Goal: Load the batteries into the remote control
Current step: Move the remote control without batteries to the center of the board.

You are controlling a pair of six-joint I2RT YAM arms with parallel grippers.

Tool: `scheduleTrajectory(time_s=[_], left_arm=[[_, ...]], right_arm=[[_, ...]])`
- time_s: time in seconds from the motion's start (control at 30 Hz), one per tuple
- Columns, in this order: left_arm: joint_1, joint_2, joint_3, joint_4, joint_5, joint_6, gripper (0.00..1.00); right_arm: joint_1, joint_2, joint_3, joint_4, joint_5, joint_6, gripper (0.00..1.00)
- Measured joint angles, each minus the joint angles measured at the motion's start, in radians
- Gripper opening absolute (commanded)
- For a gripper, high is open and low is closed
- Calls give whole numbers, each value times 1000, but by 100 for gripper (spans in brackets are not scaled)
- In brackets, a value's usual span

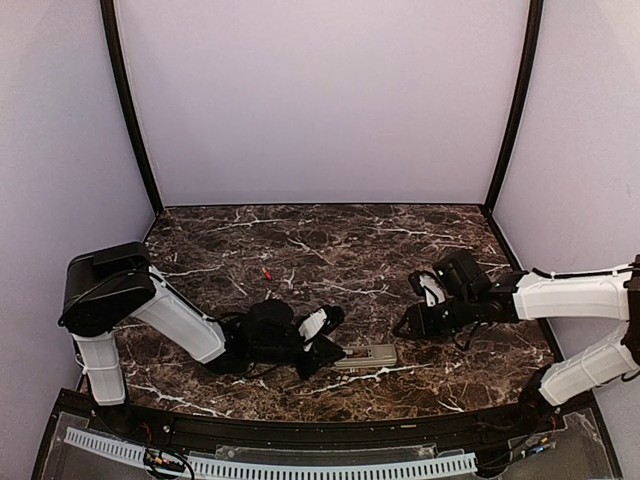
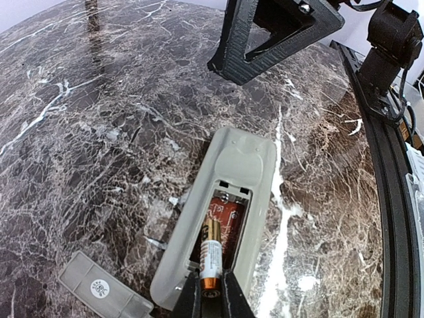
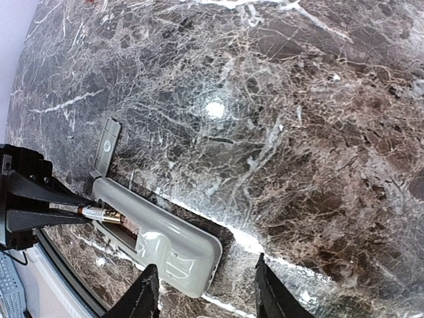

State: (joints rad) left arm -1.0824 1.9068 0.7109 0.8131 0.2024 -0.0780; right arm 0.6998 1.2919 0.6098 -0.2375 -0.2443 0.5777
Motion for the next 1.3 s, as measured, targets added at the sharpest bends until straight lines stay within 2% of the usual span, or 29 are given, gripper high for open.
scheduleTrajectory(time_s=[0.5, 0.8, 1.1, 1.3], left_arm=[[0, 6, 70, -90, 5, 101, 0], [3, 38, 91, -87, 43, 127, 0], [47, 50, 105, -90, 158, 108, 0], [58, 59, 141, -138, 200, 129, 0]], right_arm=[[11, 33, 30, -7, -62, 1, 46], [27, 80, 30, -8, -102, 19, 46], [27, 105, 16, -13, -148, 32, 47], [58, 37, -35, -31, -155, 16, 52]])
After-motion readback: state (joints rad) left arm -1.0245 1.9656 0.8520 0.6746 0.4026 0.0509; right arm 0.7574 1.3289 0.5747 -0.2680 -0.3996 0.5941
